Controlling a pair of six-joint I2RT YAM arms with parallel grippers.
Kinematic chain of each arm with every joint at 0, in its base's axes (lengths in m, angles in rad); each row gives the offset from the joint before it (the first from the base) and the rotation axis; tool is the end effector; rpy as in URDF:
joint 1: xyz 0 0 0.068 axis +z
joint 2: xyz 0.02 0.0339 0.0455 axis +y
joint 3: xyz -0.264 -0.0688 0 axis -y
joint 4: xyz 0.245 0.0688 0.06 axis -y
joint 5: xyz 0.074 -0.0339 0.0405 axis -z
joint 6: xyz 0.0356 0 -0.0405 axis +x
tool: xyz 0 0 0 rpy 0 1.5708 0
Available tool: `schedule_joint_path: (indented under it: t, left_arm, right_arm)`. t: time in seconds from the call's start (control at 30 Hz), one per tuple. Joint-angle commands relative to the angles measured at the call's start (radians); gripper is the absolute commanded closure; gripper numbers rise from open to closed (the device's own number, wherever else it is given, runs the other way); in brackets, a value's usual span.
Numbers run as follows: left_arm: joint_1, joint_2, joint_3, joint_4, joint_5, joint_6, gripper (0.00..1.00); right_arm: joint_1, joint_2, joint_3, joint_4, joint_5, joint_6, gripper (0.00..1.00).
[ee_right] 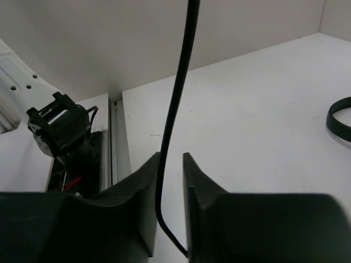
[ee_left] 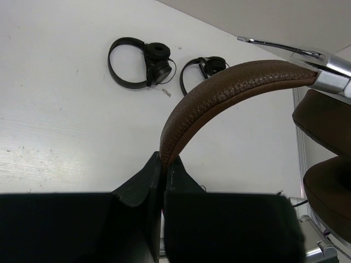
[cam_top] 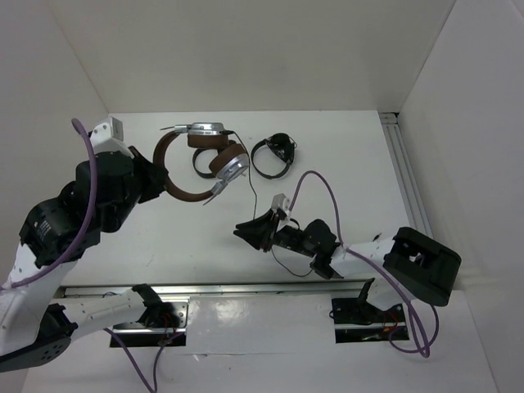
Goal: Wrap the headphones
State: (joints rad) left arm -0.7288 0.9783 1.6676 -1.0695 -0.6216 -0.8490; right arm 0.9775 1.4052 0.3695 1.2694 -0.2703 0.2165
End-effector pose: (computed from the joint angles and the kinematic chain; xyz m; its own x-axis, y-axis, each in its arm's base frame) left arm 0.1026 -0.0638 0.4964 -0.2865 -0.5622 -0.7758 -0.1166 0.8242 -0.5542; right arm 0.1366 0.2195 0.2188 -0.0764 0.2570 -0.9634 -0.9500 0.2746 0.1486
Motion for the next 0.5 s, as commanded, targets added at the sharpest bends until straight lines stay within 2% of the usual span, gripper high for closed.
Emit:
schedule_joint_path:
  t: [0.0,0.03,0.07,0.1,0.23,0.33,0.43,0.47]
  left_arm:
    - [0.003,0.008,0.063,0.083,-0.082,-0.061,1.0]
    - [0.003,0.008,0.063,0.083,-0.082,-0.071,1.0]
    - [0.003,0.019,0.063,0.071,-0.093,-0.082,1.0]
    - [0.003,0.019,0.063,0.071,-0.102,-0.082,1.0]
    - [0.003,0.019,0.054,0.071,-0.125,-0.13,1.0]
    - [0.003,0.01,0.024,0.071,-0.171,-0.18,1.0]
    - [0.003,0.01,-0.025,0.062,-0.26,-0.24,1.0]
    - [0.003,0.019,-0.035,0.053,-0.283,-0.257,1.0]
  right_arm:
    - [0.015,0.011,-0.018,0.097,-0.003,-0.005,0.76]
    - [0.024,0.011,-0.018,0.097,0.006,-0.005,0.83]
    - [0.024,0.011,-0.018,0.085,0.006,-0.005,0.94]
    - [0.024,0.011,-0.018,0.076,0.006,-0.005,1.0]
    - [0.043,0.011,-0.007,0.045,0.029,-0.014,1.0]
    - [0.063,0.02,0.002,0.033,0.072,-0.026,0.96]
    - [0.16,0.011,0.055,-0.1,0.231,-0.101,0.99]
    - [0.191,0.0,0.074,-0.146,0.375,-0.117,1.0]
